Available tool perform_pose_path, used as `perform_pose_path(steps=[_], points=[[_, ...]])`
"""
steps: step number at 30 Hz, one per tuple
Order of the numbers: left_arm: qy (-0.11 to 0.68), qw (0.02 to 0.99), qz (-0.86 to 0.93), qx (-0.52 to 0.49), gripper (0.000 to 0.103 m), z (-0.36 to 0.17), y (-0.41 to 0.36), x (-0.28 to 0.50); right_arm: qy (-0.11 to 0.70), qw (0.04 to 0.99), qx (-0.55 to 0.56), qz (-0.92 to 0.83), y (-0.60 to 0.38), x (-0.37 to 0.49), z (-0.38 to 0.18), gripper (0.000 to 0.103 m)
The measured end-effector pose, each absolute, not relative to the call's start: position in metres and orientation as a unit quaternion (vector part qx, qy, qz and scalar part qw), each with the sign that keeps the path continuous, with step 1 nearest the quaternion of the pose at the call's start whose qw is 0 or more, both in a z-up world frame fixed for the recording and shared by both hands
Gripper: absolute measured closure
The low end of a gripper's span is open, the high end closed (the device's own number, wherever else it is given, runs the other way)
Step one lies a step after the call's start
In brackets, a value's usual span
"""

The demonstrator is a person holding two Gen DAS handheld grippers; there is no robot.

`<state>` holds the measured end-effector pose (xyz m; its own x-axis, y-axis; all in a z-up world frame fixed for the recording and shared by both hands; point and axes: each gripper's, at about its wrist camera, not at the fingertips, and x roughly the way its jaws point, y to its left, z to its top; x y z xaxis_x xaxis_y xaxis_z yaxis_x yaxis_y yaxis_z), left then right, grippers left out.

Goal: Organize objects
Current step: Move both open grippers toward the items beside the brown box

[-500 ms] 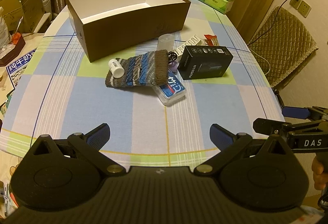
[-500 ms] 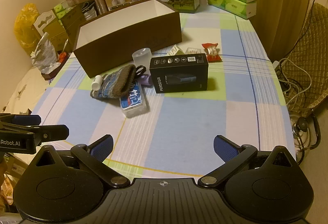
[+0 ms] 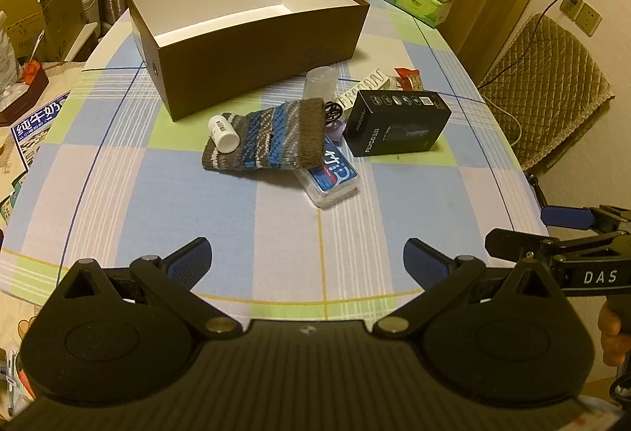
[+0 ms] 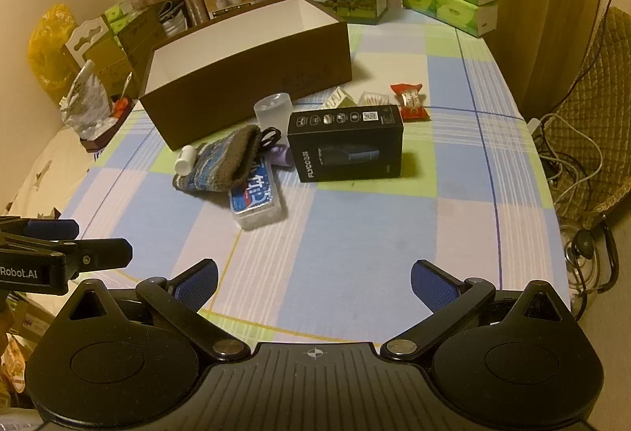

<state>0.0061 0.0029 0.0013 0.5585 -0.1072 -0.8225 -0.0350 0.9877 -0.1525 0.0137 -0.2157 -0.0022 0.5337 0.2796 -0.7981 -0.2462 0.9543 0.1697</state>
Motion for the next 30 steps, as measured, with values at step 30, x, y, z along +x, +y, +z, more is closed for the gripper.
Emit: perform_pose_path(steps=[30], points=[[0.472,0.878,-0.019,-0.078,0.001,0.001,0.009,0.019,0.461,0.873,0.016,0.159,-0.214,0.035,-0.005,0.002]])
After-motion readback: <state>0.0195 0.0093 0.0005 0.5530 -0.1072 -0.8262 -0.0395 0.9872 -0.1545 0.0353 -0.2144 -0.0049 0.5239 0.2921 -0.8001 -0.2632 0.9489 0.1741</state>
